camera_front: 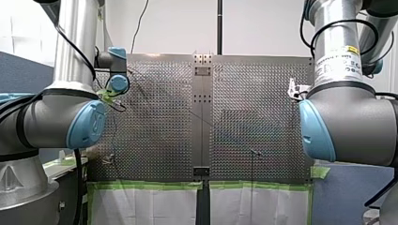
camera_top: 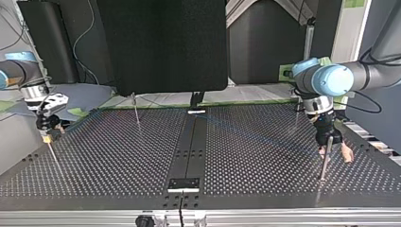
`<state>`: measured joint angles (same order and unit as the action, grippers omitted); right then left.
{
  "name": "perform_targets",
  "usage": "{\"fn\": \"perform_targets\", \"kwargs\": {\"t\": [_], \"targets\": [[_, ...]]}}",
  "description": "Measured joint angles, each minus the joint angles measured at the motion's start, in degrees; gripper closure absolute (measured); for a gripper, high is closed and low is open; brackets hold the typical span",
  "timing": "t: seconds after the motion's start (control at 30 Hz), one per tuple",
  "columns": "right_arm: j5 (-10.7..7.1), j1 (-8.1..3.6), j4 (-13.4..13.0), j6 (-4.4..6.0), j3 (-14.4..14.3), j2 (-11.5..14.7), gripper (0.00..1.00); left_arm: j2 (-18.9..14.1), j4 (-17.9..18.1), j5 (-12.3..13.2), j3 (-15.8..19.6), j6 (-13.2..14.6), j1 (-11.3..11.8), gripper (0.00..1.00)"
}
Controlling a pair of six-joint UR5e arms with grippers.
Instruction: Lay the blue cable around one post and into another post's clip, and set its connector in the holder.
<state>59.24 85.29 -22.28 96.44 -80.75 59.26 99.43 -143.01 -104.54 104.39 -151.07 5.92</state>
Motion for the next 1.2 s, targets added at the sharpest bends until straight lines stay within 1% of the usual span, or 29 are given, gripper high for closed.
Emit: {"fn": "perform_targets", "kwargs": {"t": [0.1, 0.4, 0.8, 1.2], "targets": [[0.00, 0.10, -0.15, -0.13, 0.00, -0.02, 0.02, 0.00, -0.02, 0.00, 0.00, 0.09, 0.00, 0.00], [0.00, 0.16, -0.62, 0.07, 0.00, -0.05, 0.02, 0.00, -0.10, -0.01, 0.00, 0.54, -0.05, 0.00], [0.04, -0.08, -0.54, 0.25, 0.00, -0.05, 0.02, 0.00, -0.06, -0.06, 0.00, 0.78, -0.06, 0.00], [0.25, -0.24, -0.43, 0.17, 0.01, -0.06, 0.02, 0.00, -0.17, -0.09, 0.00, 1.20, -0.06, 0.00]]}}
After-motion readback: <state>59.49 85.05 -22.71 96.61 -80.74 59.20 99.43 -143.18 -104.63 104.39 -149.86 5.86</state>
